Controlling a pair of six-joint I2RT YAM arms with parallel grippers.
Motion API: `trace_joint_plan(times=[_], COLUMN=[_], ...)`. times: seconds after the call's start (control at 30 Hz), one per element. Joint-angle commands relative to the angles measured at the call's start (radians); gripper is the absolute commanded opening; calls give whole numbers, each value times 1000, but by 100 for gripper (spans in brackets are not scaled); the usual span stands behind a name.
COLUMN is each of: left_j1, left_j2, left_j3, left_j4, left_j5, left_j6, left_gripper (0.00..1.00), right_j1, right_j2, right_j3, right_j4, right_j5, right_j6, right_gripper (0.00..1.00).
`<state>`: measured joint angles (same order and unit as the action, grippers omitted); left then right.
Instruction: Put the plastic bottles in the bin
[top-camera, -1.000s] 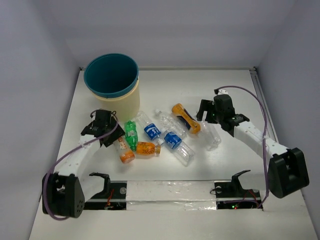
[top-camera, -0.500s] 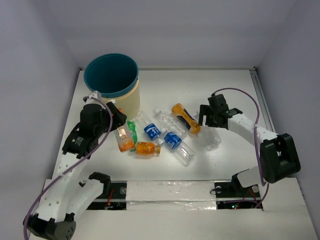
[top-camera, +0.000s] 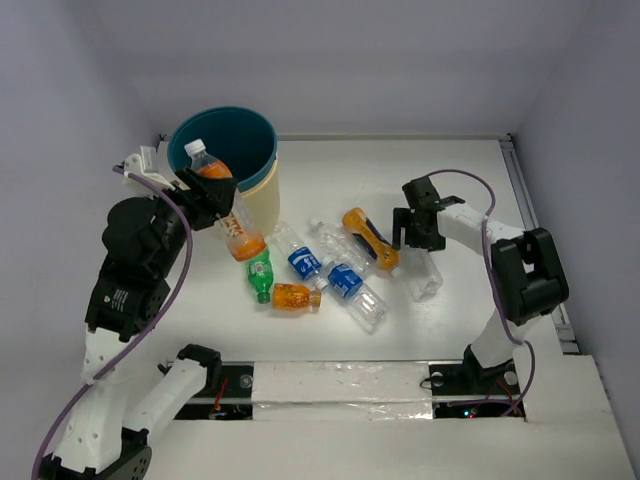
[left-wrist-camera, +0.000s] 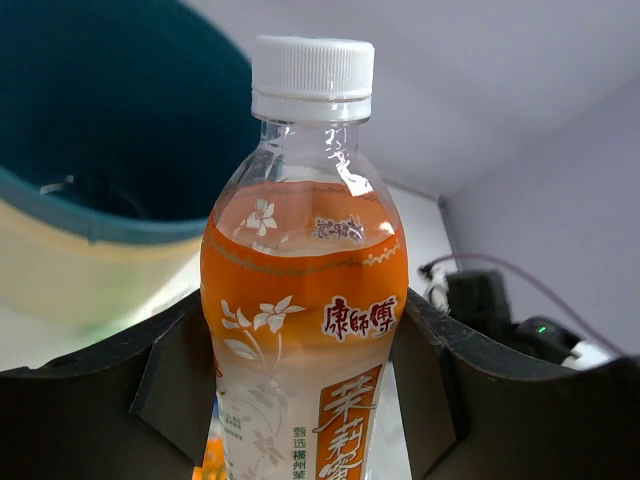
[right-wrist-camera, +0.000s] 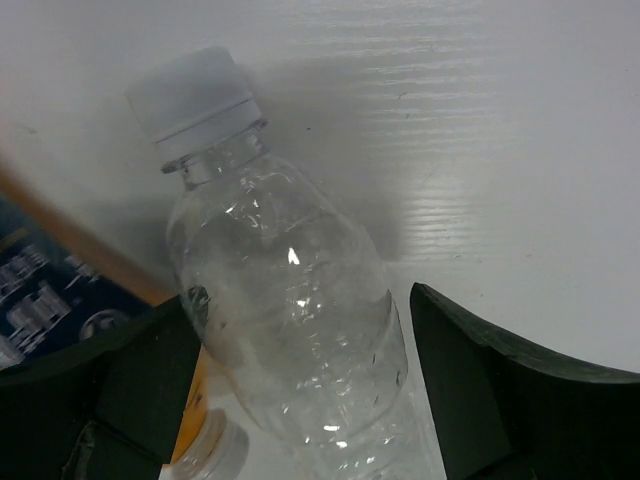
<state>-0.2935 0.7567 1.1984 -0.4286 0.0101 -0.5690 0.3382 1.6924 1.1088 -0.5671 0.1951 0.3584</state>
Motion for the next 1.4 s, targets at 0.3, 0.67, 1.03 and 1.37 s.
trace_joint_plan(times=[0.3, 0.67, 1.03, 1.37], left_j1=[-4, -4, 63, 109], left_j2=[280, 493, 661, 467], left_j3=[316, 350, 285, 216], left_j4=[177, 421, 580, 430], left_j5=[-297, -622, -650, -395], left_j6=[67, 221, 222, 89], left_gripper=[39, 39, 55, 86], right_j1=[-36, -22, 188, 326], right_j2=[-12, -471, -441, -54], right_j3=[68, 154, 359, 704], right_j4=[-20, 31, 395, 713], right_j5=[49, -2, -301, -375], right_j6=[-53, -36, 112, 280], right_gripper=[59, 57, 60, 61])
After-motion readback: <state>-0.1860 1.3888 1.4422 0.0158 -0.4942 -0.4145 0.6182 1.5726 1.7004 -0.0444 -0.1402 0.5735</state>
